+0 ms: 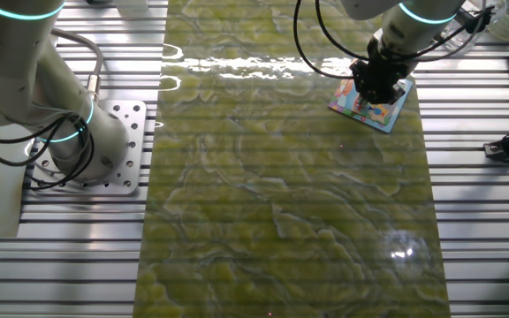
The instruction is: Assemble one piece of a puzzle
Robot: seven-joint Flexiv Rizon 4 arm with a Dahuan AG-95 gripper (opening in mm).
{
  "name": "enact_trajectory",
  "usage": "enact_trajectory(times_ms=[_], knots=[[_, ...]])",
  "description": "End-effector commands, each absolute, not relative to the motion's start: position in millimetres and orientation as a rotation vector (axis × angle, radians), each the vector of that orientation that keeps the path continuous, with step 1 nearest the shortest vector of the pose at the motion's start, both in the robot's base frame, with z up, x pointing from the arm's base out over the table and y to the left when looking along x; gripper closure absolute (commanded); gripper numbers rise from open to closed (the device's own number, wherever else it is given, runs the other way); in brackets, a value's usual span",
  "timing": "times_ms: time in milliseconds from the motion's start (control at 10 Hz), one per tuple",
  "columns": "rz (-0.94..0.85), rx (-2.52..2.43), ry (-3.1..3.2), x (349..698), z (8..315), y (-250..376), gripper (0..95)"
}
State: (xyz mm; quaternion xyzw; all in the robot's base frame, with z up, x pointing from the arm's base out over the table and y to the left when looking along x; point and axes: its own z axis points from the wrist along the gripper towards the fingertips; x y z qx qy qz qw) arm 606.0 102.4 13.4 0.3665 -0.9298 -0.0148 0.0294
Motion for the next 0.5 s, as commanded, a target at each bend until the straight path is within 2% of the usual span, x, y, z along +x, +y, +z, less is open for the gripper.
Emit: enact_trajectory(times_ms=[100, 500], knots=[[-0.043, 1.118, -2.882, 605.0, 5.3, 102.8, 95.0], [0.001, 1.116, -2.904, 609.7, 7.8, 108.2, 95.0]])
